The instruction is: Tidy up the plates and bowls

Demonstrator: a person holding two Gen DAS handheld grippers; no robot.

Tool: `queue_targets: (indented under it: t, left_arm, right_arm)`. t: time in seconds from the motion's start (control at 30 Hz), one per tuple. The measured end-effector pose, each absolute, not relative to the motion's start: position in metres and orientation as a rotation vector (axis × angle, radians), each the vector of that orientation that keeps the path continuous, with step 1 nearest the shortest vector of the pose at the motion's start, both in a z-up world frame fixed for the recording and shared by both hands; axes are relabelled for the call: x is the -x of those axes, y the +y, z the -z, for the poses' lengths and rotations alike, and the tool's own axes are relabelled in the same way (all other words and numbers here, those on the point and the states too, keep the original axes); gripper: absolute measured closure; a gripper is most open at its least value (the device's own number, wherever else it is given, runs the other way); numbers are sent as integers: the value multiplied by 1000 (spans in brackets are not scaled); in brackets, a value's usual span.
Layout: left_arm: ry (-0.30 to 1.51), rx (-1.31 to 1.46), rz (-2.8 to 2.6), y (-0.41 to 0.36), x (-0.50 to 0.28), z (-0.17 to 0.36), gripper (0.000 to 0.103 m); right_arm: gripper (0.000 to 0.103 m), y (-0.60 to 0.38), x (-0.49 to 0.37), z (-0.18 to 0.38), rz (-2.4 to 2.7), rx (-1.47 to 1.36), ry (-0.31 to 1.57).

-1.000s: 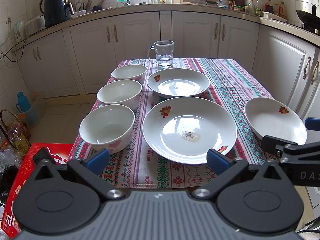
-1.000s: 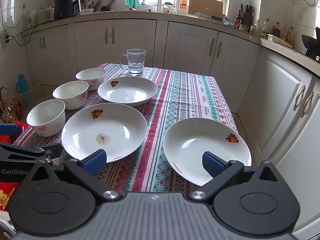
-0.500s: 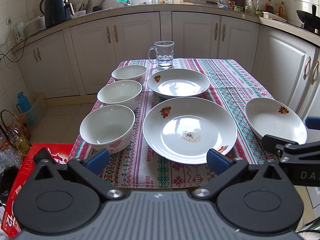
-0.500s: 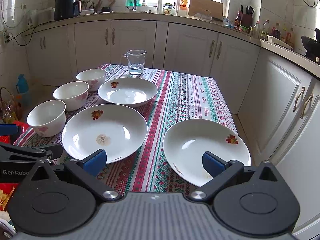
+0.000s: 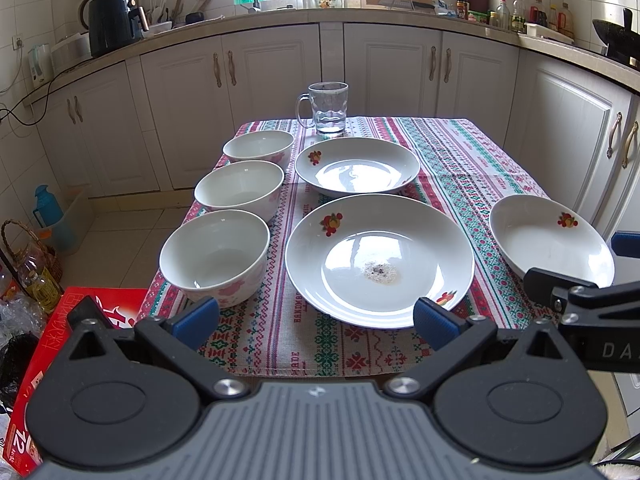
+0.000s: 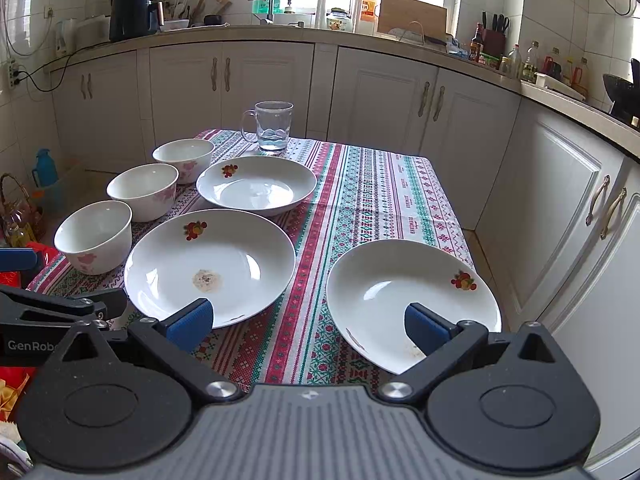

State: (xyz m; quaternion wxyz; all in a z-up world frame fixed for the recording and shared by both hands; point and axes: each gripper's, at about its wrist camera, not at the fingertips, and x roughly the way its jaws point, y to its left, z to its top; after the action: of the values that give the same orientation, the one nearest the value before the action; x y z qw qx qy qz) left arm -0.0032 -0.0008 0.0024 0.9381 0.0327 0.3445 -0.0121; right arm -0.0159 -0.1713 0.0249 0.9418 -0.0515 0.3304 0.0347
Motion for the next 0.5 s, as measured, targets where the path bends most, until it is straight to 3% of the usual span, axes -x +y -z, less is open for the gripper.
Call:
queue_targets:
  t: [0.5]
  left_arm:
    - [699,-71,26,-1,3,-4,1]
  right_arm:
    - [0,-172,16,-27,-75,110,665]
